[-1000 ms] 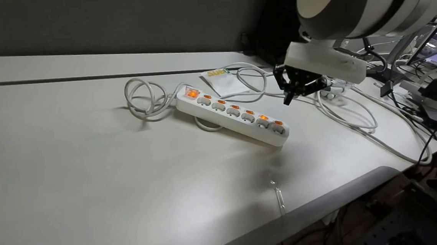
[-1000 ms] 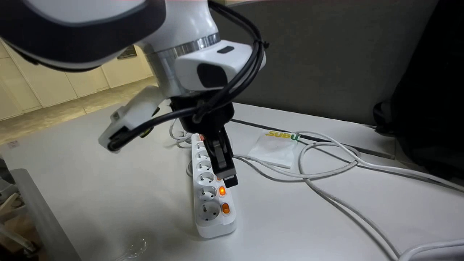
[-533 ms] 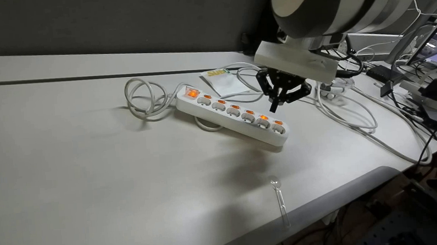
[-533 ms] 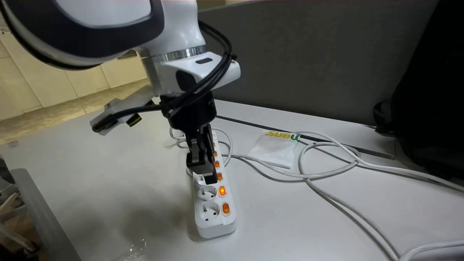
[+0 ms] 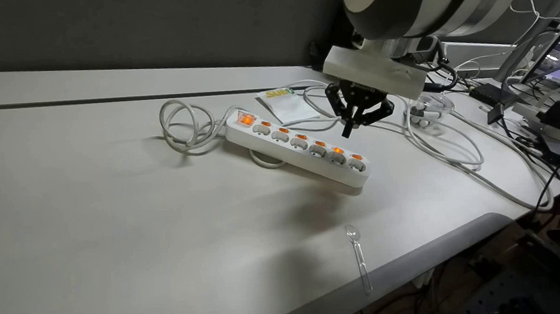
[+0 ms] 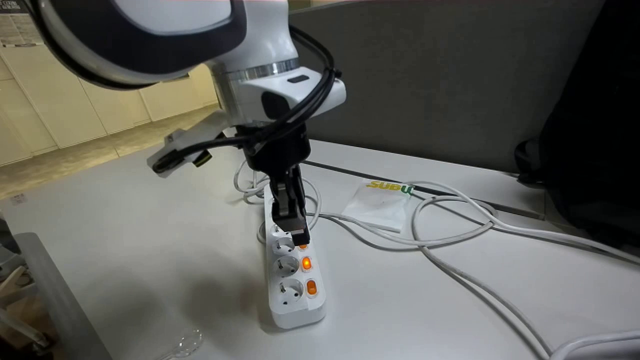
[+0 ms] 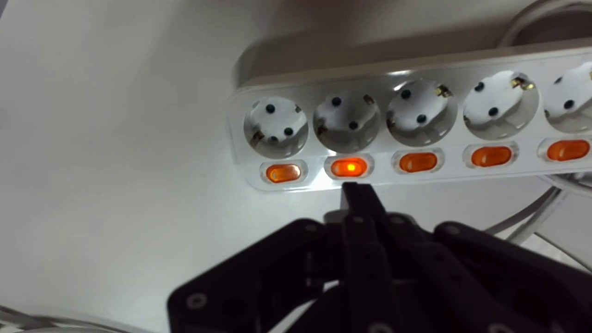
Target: Turn off the second switch from the right
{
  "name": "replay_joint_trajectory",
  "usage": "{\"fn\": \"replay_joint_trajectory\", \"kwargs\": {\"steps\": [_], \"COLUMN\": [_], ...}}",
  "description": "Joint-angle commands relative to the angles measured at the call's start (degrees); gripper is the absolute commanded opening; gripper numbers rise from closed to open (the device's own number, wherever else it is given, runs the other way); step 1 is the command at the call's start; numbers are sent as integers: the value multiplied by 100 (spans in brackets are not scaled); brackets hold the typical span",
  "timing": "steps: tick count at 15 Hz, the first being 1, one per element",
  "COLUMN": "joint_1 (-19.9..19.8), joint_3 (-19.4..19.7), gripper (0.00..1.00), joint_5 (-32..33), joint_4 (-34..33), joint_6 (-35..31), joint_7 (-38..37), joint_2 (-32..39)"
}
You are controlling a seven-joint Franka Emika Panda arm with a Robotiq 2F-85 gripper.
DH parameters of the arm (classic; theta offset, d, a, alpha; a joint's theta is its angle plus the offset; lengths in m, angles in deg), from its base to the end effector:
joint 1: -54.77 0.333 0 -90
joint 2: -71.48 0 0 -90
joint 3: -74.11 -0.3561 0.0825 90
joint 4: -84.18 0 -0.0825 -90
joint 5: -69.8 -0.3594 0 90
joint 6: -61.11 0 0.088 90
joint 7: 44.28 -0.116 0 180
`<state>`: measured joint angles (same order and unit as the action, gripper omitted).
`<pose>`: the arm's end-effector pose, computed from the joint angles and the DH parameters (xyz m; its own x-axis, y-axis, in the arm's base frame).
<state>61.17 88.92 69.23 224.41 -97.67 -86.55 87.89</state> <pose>0.4856 -0.0735 0.2461 0.6342 -0.7690 0.0806 -0.7723 -0.6349 0.0189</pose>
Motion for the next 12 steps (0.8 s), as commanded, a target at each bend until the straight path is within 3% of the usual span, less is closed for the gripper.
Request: {"fn": "replay_joint_trajectory", "kwargs": {"steps": [1,12], "joint_1": [-127,-222], "joint_3": [-86,-240], "gripper": [0,0], "joint_5": [33,-82], "joint_4": [-62,-102], "joint_6": [-18,-257], "joint_7": [52,400], "joint_2": [60,251]}}
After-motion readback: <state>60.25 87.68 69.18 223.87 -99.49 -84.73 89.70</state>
